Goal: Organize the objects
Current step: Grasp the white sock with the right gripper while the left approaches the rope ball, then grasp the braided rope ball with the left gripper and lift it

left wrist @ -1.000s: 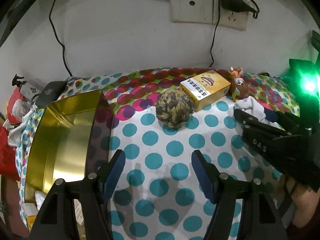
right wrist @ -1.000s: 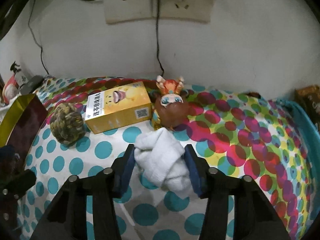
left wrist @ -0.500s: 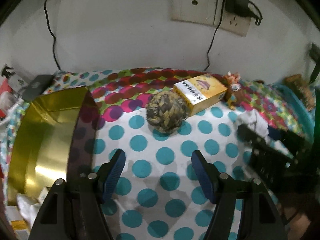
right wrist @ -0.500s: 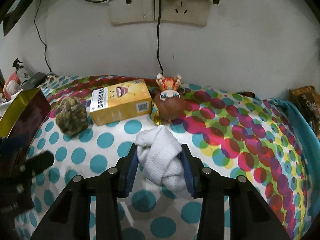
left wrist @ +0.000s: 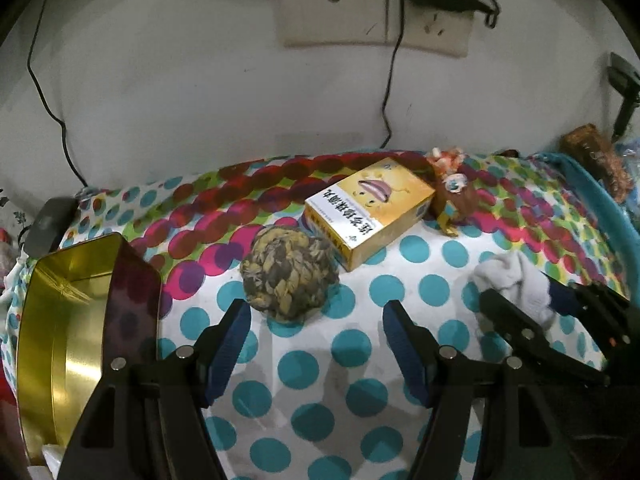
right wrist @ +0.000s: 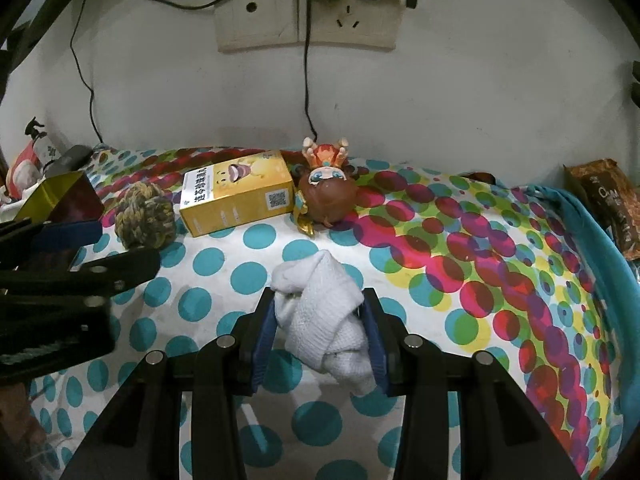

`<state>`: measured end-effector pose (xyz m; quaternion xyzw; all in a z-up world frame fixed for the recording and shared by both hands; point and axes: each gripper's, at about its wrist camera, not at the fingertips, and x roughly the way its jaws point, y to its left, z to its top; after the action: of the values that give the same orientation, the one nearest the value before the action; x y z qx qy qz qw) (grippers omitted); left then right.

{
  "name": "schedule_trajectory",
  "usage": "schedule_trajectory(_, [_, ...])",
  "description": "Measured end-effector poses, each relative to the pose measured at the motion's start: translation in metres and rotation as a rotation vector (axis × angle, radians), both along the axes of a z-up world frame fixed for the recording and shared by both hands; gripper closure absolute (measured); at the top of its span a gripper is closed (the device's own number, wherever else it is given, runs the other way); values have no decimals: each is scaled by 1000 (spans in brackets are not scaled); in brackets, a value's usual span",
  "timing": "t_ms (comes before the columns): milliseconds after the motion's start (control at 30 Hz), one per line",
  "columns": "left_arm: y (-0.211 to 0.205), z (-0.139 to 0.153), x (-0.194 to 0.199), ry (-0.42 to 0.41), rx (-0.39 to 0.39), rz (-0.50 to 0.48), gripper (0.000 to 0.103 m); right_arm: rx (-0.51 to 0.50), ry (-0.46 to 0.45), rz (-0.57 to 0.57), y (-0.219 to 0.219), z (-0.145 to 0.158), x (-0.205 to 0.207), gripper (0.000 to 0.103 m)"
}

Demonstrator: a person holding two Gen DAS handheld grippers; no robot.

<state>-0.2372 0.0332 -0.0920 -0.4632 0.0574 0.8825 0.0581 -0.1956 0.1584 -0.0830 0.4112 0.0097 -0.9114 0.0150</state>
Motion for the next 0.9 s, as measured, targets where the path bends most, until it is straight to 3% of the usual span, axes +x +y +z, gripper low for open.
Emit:
schedule_trajectory(200, [-11, -6, -10, 0, -13, 64, 32, -5, -9, -3, 2, -4, 0, 64])
schedule_trajectory(433, [-15, -13, -33, -48, 24, 69, 32, -4, -14, -1, 2, -8, 1, 64])
schedule_trajectory(567, [-20, -17, -37, -62, 97, 68, 32, -4, -14, -1, 3, -8, 1, 64])
schedule_trajectory(700, [-23, -17, -37, -46, 95, 87, 33, -3, -16, -1, 2, -9, 1, 63])
schedule_trajectory(800, [-23, -21, -38, -56, 93, 79, 46, -1, -17, -1, 2, -9, 1, 63])
schedule_trajectory(900, [-15, -20, -36, -39, 45, 69, 46, -2, -17, -2, 1, -10, 0, 62])
